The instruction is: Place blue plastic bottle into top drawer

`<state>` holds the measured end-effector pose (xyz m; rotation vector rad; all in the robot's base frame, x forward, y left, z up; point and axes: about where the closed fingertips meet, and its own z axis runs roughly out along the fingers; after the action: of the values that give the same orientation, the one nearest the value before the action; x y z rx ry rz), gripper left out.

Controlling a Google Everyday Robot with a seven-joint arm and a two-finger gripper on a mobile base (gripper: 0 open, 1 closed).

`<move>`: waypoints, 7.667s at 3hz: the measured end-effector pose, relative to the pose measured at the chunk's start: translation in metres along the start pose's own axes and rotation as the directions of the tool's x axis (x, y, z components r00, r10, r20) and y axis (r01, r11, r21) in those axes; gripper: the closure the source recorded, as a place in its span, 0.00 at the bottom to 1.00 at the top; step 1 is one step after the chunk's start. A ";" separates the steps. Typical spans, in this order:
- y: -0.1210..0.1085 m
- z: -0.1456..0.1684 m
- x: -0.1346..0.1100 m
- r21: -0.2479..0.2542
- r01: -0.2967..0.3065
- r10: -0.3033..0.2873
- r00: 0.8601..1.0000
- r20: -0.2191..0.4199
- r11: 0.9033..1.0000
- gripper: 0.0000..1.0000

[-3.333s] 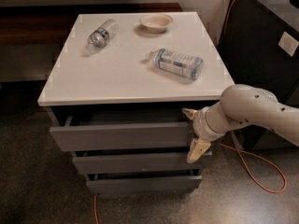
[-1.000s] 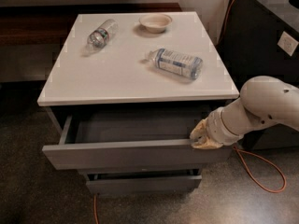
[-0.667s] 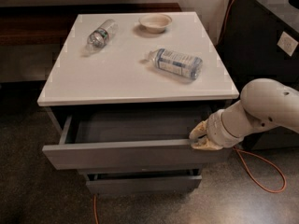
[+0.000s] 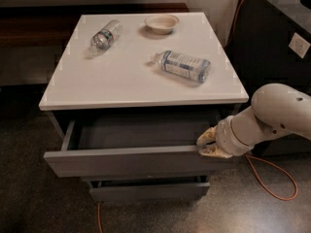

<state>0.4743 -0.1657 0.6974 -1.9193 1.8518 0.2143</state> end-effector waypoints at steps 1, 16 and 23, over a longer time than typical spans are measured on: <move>0.000 0.000 0.000 0.000 0.000 0.000 1.000 0.000 1.000 1.00; 0.002 0.041 -0.005 0.034 -0.070 0.073 0.994 -0.079 0.997 1.00; 0.039 -0.048 -0.026 0.011 -0.048 0.048 0.999 0.013 0.999 1.00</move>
Offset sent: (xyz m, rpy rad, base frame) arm -0.1394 0.0000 -0.0391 0.0339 0.1556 0.0209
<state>0.4238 -0.1622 0.7425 -1.8631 1.8883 0.2308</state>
